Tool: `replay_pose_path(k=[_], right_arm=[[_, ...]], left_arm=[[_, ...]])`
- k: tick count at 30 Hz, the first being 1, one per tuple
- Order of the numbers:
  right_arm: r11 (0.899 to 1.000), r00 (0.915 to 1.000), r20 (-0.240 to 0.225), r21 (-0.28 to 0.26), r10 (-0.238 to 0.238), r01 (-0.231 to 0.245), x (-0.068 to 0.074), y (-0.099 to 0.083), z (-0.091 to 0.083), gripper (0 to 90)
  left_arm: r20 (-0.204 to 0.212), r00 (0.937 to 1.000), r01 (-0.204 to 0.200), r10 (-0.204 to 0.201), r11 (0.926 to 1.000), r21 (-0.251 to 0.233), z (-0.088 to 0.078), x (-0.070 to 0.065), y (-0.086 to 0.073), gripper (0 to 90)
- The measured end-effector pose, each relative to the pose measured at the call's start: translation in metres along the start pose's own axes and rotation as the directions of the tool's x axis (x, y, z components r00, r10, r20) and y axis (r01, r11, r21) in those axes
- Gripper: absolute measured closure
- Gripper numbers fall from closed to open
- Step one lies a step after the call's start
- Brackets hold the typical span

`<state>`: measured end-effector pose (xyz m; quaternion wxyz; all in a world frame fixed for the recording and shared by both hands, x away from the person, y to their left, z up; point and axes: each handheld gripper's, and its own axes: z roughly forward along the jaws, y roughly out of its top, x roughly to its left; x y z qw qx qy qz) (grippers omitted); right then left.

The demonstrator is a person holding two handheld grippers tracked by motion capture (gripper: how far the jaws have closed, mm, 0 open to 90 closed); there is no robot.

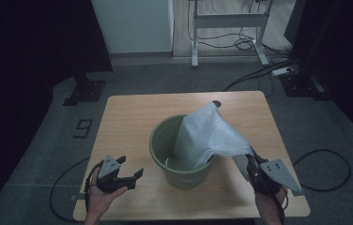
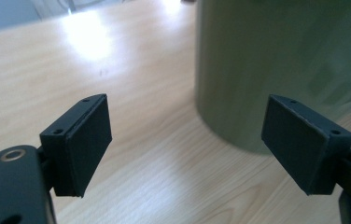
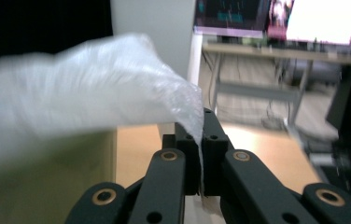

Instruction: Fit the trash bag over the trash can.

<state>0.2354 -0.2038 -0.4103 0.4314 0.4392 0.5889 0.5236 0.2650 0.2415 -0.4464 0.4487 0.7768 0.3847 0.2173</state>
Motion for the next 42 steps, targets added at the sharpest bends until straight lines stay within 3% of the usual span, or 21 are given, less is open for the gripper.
replay_pose_path(k=[1, 3, 5, 6, 9, 10, 11, 13, 14, 15, 16, 18, 19, 23, 31, 38, 42], right_arm=[[1.000, 1.0000, 0.000, 0.000, 0.000, 0.000, 0.000, 0.000, 0.000, 87.9], [0.998, 0.9991, -0.037, -0.065, -0.020, 0.017, 0.001, 0.028, 0.005, 88.0], [0.997, 0.9984, -0.053, -0.077, -0.016, 0.012, 0.002, 0.036, 0.007, 88.0], [0.996, 0.9959, -0.091, -0.090, 0.003, -0.012, 0.005, 0.051, 0.012, 88.0], [0.995, 0.9921, -0.126, -0.097, 0.006, -0.019, 0.011, 0.062, 0.017, 88.1], [0.994, 0.9855, -0.169, -0.105, 0.012, -0.030, 0.018, 0.069, 0.022, 88.0], [0.994, 0.9855, -0.169, -0.105, 0.012, -0.030, 0.018, 0.069, 0.022, 88.0], [0.994, 0.9763, -0.216, -0.105, 0.018, -0.041, 0.027, 0.075, 0.025, 88.0], [0.994, 0.9686, -0.249, -0.107, -0.001, -0.027, 0.038, 0.077, 0.029, 88.0], [0.994, 0.9686, -0.249, -0.107, -0.001, -0.027, 0.038, 0.077, 0.029, 88.0], [0.996, 0.9589, -0.284, -0.087, 0.000, -0.026, 0.047, 0.075, 0.033, 88.0], [0.998, 0.9504, -0.311, -0.065, 0.005, -0.027, 0.054, 0.071, 0.036, 87.9], [0.998, 0.9504, -0.311, -0.065, 0.005, -0.027, 0.054, 0.071, 0.036, 87.9], [0.999, 0.9374, -0.348, -0.040, -0.003, -0.011, 0.064, 0.059, 0.038, 87.9], [1.000, 0.9289, -0.370, -0.025, -0.005, -0.005, 0.071, 0.051, 0.037, 87.3], [1.000, 0.9177, -0.397, -0.017, -0.021, 0.015, 0.082, 0.042, 0.038, 87.1], [0.998, 0.9080, -0.415, -0.023, -0.058, 0.054, 0.091, 0.039, 0.039, 87.1]], left_arm=[[0.000, 1.0000, 0.000, 0.000, 1.0000, 0.000, 0.000, 0.000, 0.000, 15.7], [0.004, 0.9999, -0.009, 0.009, 0.9997, -0.022, -0.007, -0.006, 0.009, 15.8], [0.008, 0.9998, -0.016, 0.017, 0.9990, -0.041, -0.012, -0.012, 0.017, 15.9], [0.012, 0.9997, -0.021, 0.021, 0.9985, -0.051, -0.014, -0.015, 0.021, 16.0], [0.012, 0.9992, -0.037, 0.038, 0.9969, -0.070, -0.018, -0.025, 0.031, 16.0], [0.014, 0.9990, -0.042, 0.043, 0.9963, -0.076, -0.019, -0.028, 0.034, 16.0], [0.017, 0.9987, -0.047, 0.048, 0.9956, -0.081, -0.019, -0.031, 0.037, 16.0], [0.027, 0.9980, -0.054, 0.057, 0.9940, -0.095, -0.020, -0.036, 0.044, 16.0], [0.031, 0.9978, -0.055, 0.058, 0.9934, -0.101, -0.020, -0.038, 0.047, 16.0], [0.035, 0.9975, -0.058, 0.062, 0.9927, -0.106, -0.020, -0.040, 0.050, 16.0], [0.037, 0.9971, -0.062, 0.067, 0.9918, -0.112, -0.019, -0.043, 0.055, 16.0], [0.032, 0.9973, -0.063, 0.067, 0.9917, -0.112, -0.017, -0.045, 0.059, 16.0], [0.032, 0.9973, -0.063, 0.067, 0.9917, -0.112, -0.017, -0.045, 0.059, 16.1], [0.023, 0.9986, -0.045, 0.047, 0.9926, -0.113, -0.012, -0.045, 0.064, 16.7], [0.048, 0.9986, 0.029, -0.022, 0.9885, -0.149, 0.002, -0.042, 0.087, 21.2], [0.061, 0.9981, 0.022, -0.013, 0.9883, -0.151, 0.012, -0.047, 0.101, 21.5], [0.083, 0.9964, 0.028, -0.017, 0.9915, -0.127, 0.020, -0.045, 0.104, 25.1]])
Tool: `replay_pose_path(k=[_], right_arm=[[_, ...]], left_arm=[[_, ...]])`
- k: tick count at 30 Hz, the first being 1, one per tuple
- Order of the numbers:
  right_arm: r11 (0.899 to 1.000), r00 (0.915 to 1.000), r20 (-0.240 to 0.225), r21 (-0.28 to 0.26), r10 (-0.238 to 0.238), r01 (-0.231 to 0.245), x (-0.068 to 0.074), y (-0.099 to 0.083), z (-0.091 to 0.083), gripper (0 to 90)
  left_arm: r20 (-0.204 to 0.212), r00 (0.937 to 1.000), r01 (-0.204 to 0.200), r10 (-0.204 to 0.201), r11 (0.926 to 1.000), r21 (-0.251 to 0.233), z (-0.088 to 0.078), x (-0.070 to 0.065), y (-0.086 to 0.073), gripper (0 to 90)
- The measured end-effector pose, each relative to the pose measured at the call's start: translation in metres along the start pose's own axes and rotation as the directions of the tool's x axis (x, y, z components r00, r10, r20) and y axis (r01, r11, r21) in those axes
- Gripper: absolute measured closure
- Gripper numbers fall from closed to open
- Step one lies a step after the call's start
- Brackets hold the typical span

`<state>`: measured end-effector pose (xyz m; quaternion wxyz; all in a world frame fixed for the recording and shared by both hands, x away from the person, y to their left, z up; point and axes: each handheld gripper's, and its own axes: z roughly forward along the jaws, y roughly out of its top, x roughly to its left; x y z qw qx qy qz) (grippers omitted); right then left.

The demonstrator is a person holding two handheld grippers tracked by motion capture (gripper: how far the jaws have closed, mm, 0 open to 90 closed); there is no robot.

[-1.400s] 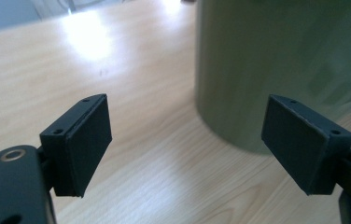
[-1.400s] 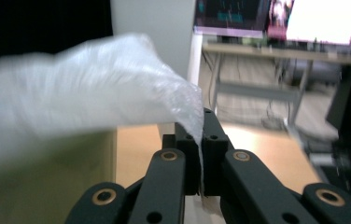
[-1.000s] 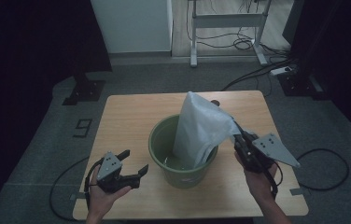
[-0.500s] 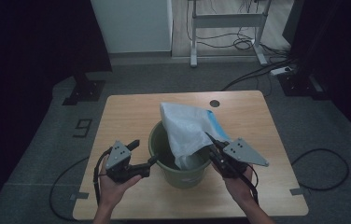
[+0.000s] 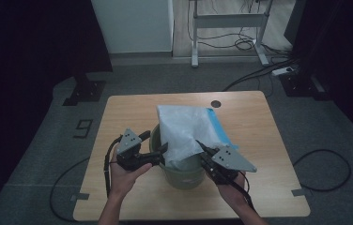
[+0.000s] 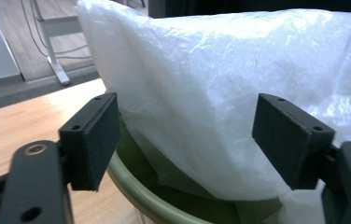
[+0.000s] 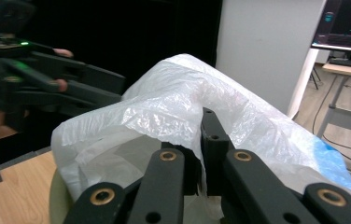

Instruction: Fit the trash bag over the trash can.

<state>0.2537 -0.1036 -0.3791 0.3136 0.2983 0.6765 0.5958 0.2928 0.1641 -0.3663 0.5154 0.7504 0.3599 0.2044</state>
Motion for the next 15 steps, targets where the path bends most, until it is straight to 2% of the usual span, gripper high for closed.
replay_pose_path(k=[3, 4, 8, 9, 12, 15], right_arm=[[1.000, 0.9999, -0.010, 0.000, -0.007, 0.007, 0.002, 0.000, 0.001, 87.1], [1.000, 0.9997, -0.016, -0.002, -0.017, 0.017, 0.004, 0.001, 0.002, 87.1], [1.000, 0.9993, -0.025, -0.002, -0.026, 0.026, 0.005, 0.000, 0.003, 87.1], [1.000, 0.9993, -0.025, -0.002, -0.026, 0.026, 0.005, 0.000, 0.003, 87.1], [1.000, 0.9990, -0.034, -0.003, -0.030, 0.030, 0.006, -0.001, 0.003, 86.6], [1.000, 0.9989, -0.039, -0.005, -0.028, 0.027, 0.006, -0.001, 0.002, 85.4]], left_arm=[[0.011, 0.9999, 0.001, -0.001, 1.0000, 0.006, 0.003, 0.001, 0.000, 31.6], [0.018, 0.9998, -0.007, 0.006, 0.9998, 0.019, 0.006, 0.002, 0.000, 40.0], [0.036, 0.9993, -0.011, 0.010, 0.9994, 0.032, 0.010, 0.002, 0.000, 62.0], [0.044, 0.9990, -0.011, 0.010, 0.9993, 0.036, 0.010, 0.002, 0.000, 62.0], [0.099, 0.9950, -0.017, 0.013, 0.9989, 0.043, 0.014, 0.004, 0.000, 80.0], [0.117, 0.9930, -0.019, 0.015, 0.9990, 0.039, 0.015, 0.005, 0.000, 87.0]])
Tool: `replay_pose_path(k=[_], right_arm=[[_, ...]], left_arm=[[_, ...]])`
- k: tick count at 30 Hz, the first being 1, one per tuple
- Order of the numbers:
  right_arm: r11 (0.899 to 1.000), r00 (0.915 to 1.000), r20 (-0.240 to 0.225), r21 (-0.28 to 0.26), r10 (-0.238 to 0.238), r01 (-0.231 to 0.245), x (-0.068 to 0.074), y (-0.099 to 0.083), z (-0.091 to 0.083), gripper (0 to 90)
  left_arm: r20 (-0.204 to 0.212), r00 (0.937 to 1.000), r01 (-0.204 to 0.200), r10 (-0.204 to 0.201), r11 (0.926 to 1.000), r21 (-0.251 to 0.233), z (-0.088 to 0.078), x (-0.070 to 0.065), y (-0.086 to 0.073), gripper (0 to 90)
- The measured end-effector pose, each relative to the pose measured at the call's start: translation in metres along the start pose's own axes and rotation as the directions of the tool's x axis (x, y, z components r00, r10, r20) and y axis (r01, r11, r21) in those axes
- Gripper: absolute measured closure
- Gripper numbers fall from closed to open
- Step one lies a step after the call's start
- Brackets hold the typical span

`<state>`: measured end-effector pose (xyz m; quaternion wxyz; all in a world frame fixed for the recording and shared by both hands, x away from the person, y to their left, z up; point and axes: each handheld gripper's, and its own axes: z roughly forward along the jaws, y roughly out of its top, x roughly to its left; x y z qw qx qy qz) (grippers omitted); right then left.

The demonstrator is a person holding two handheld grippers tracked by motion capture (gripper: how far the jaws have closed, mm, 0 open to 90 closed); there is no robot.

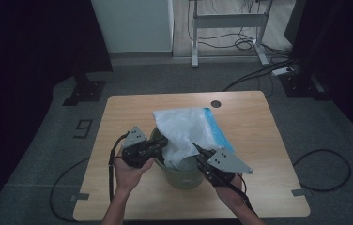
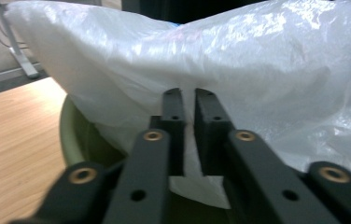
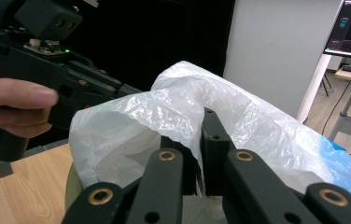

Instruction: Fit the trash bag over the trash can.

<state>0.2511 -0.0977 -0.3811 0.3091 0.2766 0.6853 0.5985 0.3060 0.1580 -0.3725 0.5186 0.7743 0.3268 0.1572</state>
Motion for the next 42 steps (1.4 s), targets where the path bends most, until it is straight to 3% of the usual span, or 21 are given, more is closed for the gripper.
replay_pose_path(k=[4, 7, 13, 15, 19, 22, 24, 26, 28, 31, 38, 42], right_arm=[[1.000, 1.0000, 0.006, 0.009, 0.000, 0.000, -0.002, -0.004, -0.004, 78.4], [0.999, 0.9994, 0.017, 0.019, 0.030, -0.030, -0.006, -0.009, -0.014, 63.3], [0.999, 0.9992, 0.013, 0.022, 0.038, -0.039, -0.010, -0.012, -0.028, 62.9], [0.998, 0.9983, 0.029, 0.034, 0.050, -0.051, -0.013, -0.015, -0.032, 56.6], [0.997, 0.9959, 0.068, 0.041, 0.060, -0.063, -0.015, -0.020, -0.039, 46.5], [0.996, 0.9946, 0.087, 0.059, 0.058, -0.063, -0.018, -0.024, -0.040, 45.7], [0.993, 0.9907, 0.121, 0.093, 0.061, -0.073, -0.022, -0.030, -0.038, 47.8], [0.992, 0.9850, 0.166, 0.110, 0.048, -0.067, -0.027, -0.038, -0.036, 58.6], [0.993, 0.9817, 0.177, 0.077, 0.069, -0.084, -0.031, -0.042, -0.039, 73.0], [0.995, 0.9786, 0.195, 0.061, 0.065, -0.079, -0.035, -0.041, -0.040, 85.9], [0.992, 0.9766, 0.179, 0.026, 0.119, -0.125, -0.044, -0.036, -0.036, 89.1], [0.992, 0.9762, 0.175, -0.018, 0.128, -0.127, -0.045, -0.025, -0.038, 89.2]], left_arm=[[0.006, 1.0000, 0.006, -0.006, 0.9994, -0.033, -0.004, 0.002, -0.001, 89.9], [0.017, 0.9994, 0.032, -0.031, 0.9961, -0.082, -0.014, 0.008, -0.003, 89.9], [0.033, 0.9988, 0.039, -0.036, 0.9951, -0.092, -0.018, 0.009, -0.004, 89.9], [0.017, 0.9996, 0.023, -0.021, 0.9945, -0.103, -0.020, 0.006, -0.004, 89.9], [0.017, 0.9994, 0.032, -0.030, 0.9921, -0.121, -0.023, 0.009, -0.004, 89.9], [0.031, 0.9985, 0.048, -0.044, 0.9898, -0.134, -0.028, 0.013, -0.005, 89.9], [0.039, 0.9979, 0.056, -0.051, 0.9887, -0.139, -0.030, 0.014, -0.007, 89.9], [0.044, 0.9977, 0.058, -0.053, 0.9886, -0.139, -0.032, 0.015, -0.008, 89.9], [0.048, 0.9976, 0.056, -0.050, 0.9890, -0.137, -0.032, 0.016, -0.009, 89.9], [0.063, 0.9971, 0.053, -0.044, 0.9875, -0.148, -0.033, 0.015, -0.009, 89.9], [0.078, 0.9961, 0.052, -0.041, 0.9862, -0.157, -0.035, 0.014, -0.008, 89.9], [0.089, 0.9952, 0.054, -0.041, 0.9866, -0.154, -0.038, 0.017, -0.009, 89.9]])
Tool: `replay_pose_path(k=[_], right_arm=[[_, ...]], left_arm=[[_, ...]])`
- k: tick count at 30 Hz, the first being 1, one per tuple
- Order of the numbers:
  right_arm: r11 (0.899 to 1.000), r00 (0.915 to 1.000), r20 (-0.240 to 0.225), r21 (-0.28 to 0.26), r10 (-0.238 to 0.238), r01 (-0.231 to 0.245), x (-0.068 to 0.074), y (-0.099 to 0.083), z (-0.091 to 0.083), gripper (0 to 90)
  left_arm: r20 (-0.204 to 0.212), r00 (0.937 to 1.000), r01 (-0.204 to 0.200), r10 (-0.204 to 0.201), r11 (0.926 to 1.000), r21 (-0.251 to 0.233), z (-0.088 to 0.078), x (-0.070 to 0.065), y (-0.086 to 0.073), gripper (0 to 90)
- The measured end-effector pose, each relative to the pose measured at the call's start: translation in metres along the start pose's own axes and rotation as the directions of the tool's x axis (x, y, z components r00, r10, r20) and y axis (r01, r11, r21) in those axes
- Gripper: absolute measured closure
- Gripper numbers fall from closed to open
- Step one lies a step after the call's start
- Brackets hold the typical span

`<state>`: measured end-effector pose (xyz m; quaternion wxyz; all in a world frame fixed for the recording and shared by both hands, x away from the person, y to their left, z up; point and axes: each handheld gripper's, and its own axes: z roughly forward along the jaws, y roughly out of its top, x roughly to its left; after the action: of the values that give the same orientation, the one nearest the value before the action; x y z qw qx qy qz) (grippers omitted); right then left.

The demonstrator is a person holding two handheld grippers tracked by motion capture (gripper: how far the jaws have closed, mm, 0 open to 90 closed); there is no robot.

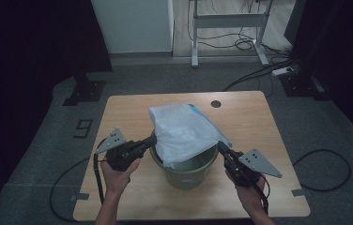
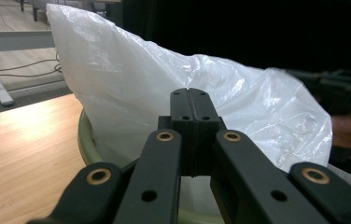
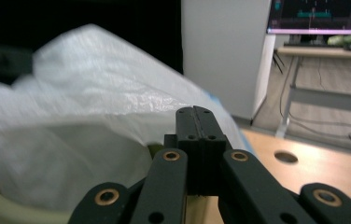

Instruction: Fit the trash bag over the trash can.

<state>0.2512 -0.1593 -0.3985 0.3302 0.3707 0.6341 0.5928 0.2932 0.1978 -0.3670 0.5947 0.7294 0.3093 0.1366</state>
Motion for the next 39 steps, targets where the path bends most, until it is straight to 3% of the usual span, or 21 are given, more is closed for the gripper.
replay_pose_path(k=[3, 6, 9, 13, 15, 16, 18, 21, 25, 32, 36, 37, 38, 39], right_arm=[[0.998, 0.9992, -0.040, -0.070, -0.007, 0.004, 0.009, 0.017, -0.009, 89.2], [0.996, 0.9970, -0.075, -0.091, -0.017, 0.010, 0.017, 0.024, -0.015, 89.2], [0.995, 0.9896, -0.136, -0.088, -0.048, 0.036, 0.035, 0.023, -0.022, 89.1], [0.997, 0.9859, -0.158, -0.070, -0.055, 0.044, 0.044, 0.016, -0.021, 89.1], [0.998, 0.9839, -0.173, -0.044, -0.044, 0.037, 0.046, 0.008, -0.016, 89.1], [0.998, 0.9839, -0.173, -0.044, -0.044, 0.037, 0.046, 0.008, -0.016, 89.1], [0.999, 0.9834, -0.178, -0.031, -0.038, 0.033, 0.046, 0.006, -0.012, 89.1], [0.999, 0.9837, -0.174, -0.033, -0.044, 0.039, 0.046, 0.007, -0.010, 89.1], [0.998, 0.9832, -0.174, -0.035, -0.056, 0.051, 0.046, 0.011, -0.009, 89.1], [0.997, 0.9810, -0.177, -0.035, -0.079, 0.074, 0.047, 0.012, -0.008, 89.1], [0.996, 0.9794, -0.181, -0.036, -0.090, 0.085, 0.046, 0.012, -0.008, 89.1], [0.996, 0.9794, -0.181, -0.034, -0.090, 0.085, 0.046, 0.012, -0.007, 89.1], [0.996, 0.9792, -0.182, -0.032, -0.090, 0.085, 0.046, 0.012, -0.007, 89.1], [0.996, 0.9790, -0.183, -0.031, -0.089, 0.085, 0.047, 0.012, -0.007, 89.1]], left_arm=[[0.009, 0.9999, 0.006, -0.006, 1.0000, 0.000, -0.004, 0.002, -0.003, 89.9], [0.013, 0.9999, 0.009, -0.009, 1.0000, 0.004, -0.007, 0.003, -0.006, 89.9], [0.018, 0.9996, 0.019, -0.019, 0.9997, 0.013, -0.015, 0.006, -0.012, 89.9], [0.015, 0.9996, 0.025, -0.025, 0.9996, 0.013, -0.020, 0.007, -0.015, 88.5], [0.008, 0.9995, 0.031, -0.031, 0.9995, 0.006, -0.023, 0.007, -0.014, 70.7], [-0.004, 0.9995, 0.030, -0.030, 0.9995, -0.002, -0.024, 0.006, -0.013, 70.7], [-0.016, 0.9989, 0.043, -0.043, 0.9990, -0.009, -0.026, 0.006, -0.010, 56.1], [-0.036, 0.9976, 0.057, -0.058, 0.9980, -0.028, -0.026, 0.005, -0.003, 48.0], [-0.068, 0.9956, 0.065, -0.065, 0.9979, -0.009, -0.013, 0.007, 0.008, 42.6], [-0.095, 0.9930, 0.075, -0.070, 0.9963, 0.042, 0.008, 0.017, 0.014, 41.7], [-0.082, 0.9927, 0.094, -0.089, 0.9940, 0.057, 0.018, 0.023, 0.012, 41.2], [-0.077, 0.9929, 0.095, -0.090, 0.9937, 0.059, 0.021, 0.023, 0.011, 43.4], [-0.070, 0.9936, 0.092, -0.088, 0.9937, 0.063, 0.022, 0.023, 0.010, 51.8], [-0.034, 0.9959, 0.086, -0.084, 0.9942, 0.065, 0.026, 0.023, 0.008, 59.4]])
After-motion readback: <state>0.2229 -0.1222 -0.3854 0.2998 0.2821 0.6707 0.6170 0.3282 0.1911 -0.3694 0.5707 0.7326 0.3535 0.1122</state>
